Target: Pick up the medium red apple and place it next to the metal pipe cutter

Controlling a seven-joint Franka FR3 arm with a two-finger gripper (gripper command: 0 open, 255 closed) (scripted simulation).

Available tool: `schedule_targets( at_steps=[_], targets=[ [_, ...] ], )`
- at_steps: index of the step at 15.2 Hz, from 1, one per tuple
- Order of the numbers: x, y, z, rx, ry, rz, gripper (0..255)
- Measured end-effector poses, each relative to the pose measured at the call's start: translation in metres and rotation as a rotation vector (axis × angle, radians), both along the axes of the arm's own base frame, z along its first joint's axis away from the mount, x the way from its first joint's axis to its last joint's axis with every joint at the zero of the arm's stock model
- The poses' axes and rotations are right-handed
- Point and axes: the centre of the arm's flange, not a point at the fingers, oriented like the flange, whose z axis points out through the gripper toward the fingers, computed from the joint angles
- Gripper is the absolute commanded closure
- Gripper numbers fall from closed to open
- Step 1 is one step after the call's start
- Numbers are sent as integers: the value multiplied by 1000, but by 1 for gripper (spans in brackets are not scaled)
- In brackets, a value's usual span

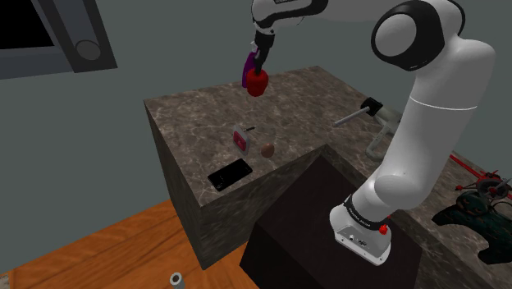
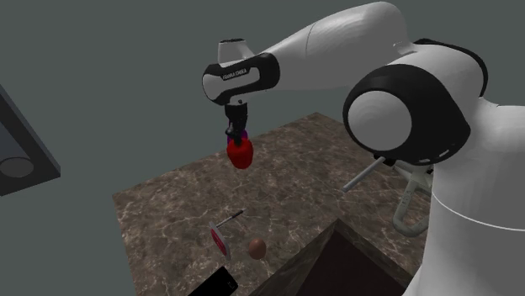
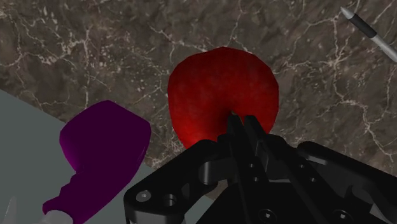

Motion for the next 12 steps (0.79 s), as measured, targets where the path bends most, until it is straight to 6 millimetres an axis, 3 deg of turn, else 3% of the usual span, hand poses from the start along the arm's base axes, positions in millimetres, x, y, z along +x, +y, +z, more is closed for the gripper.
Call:
schedule_targets(
  at_steps=[12],
  targets=[
    [0,1,65,0,0,0,255]
  ],
)
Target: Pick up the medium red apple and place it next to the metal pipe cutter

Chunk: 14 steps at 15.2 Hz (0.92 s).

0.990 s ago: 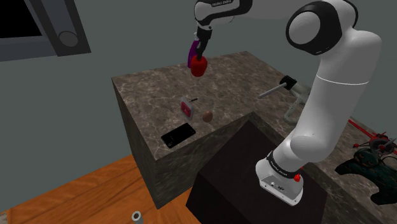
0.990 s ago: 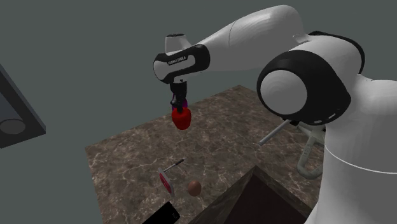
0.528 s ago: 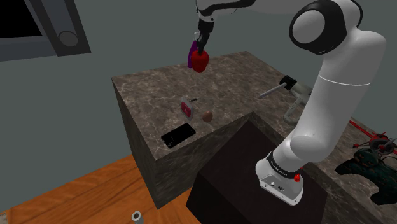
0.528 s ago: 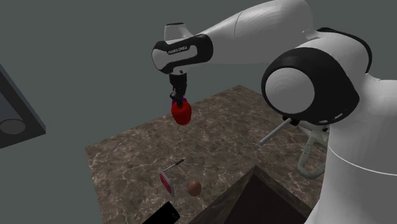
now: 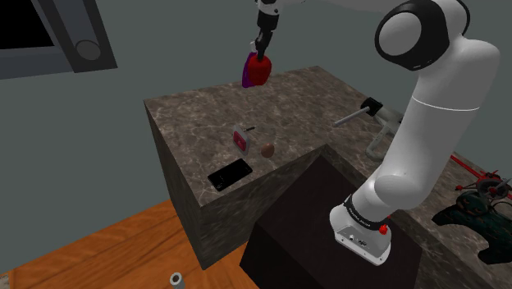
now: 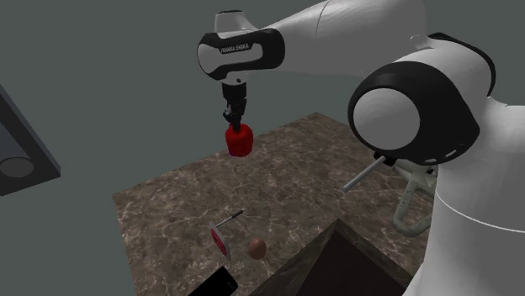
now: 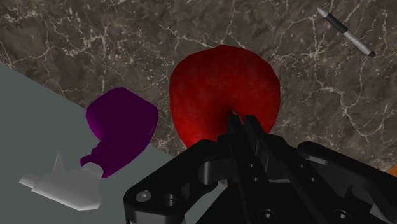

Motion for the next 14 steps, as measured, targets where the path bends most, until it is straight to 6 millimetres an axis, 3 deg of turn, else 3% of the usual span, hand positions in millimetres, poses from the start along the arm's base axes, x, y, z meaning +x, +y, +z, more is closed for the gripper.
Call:
schedule_targets(
  at_steps=[14],
  targets=[
    [0,0,73,0,0,0,255]
  ],
)
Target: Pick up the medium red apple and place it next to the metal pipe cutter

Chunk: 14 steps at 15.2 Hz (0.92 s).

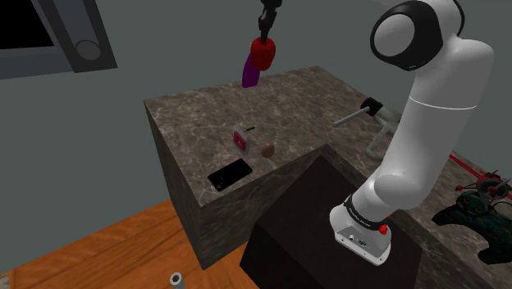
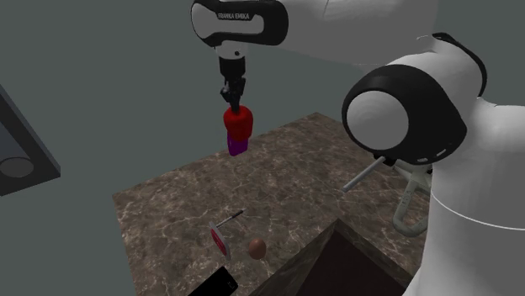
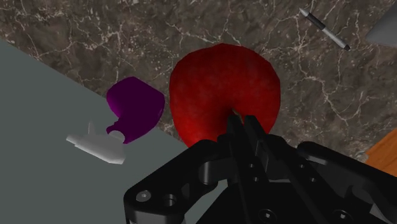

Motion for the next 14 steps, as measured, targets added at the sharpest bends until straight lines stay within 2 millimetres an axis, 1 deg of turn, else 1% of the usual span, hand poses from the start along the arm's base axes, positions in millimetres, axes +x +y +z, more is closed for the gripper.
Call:
schedule_targets(
  at_steps=[3,4,5,6,7,8,11,13,14],
  targets=[
    [0,1,16,0,0,0,255],
    [-2,-4,19,0,0,0,255],
    [-9,-12,18,0,0,0,255],
    [-13,-22,21,0,0,0,255],
    [-17,-34,18,0,1,-1,255],
    [-25,-43,16,0,1,-1,255],
    [-50,-78,16,0,1,-1,255],
    [-62,-100,12,0,1,-1,255],
    [-70,-111,14,0,1,-1,255]
  ],
)
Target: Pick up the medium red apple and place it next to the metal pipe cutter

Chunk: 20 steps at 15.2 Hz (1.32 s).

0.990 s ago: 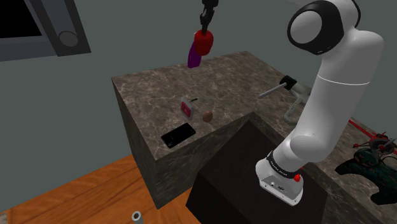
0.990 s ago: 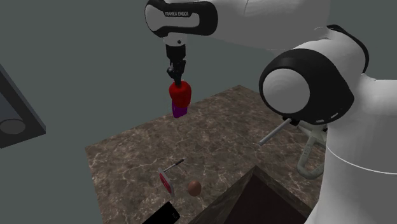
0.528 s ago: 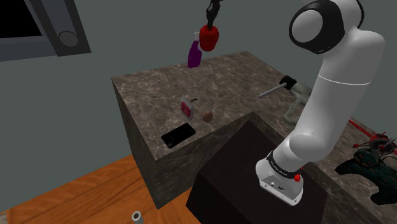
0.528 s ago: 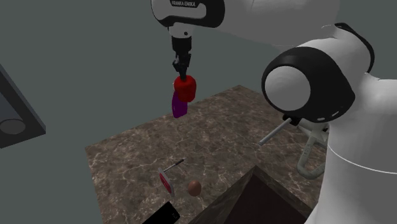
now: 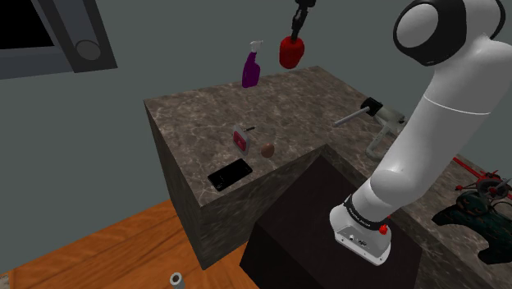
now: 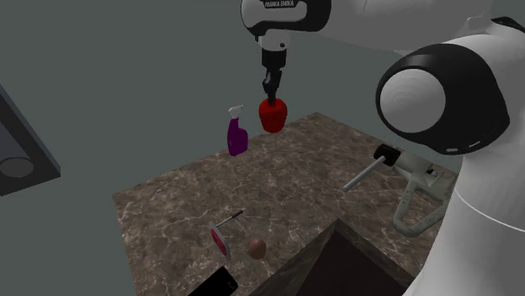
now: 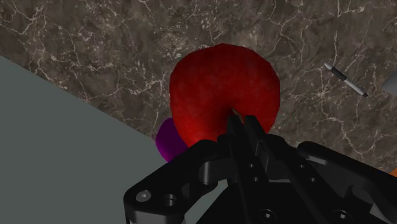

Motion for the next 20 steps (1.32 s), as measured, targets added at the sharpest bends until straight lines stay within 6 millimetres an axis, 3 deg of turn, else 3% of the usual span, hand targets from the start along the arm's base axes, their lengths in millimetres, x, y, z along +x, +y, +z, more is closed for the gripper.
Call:
schedule_targets(
  at_steps=[20],
  targets=[
    [-144,-221,-16,0,0,0,255]
  ],
)
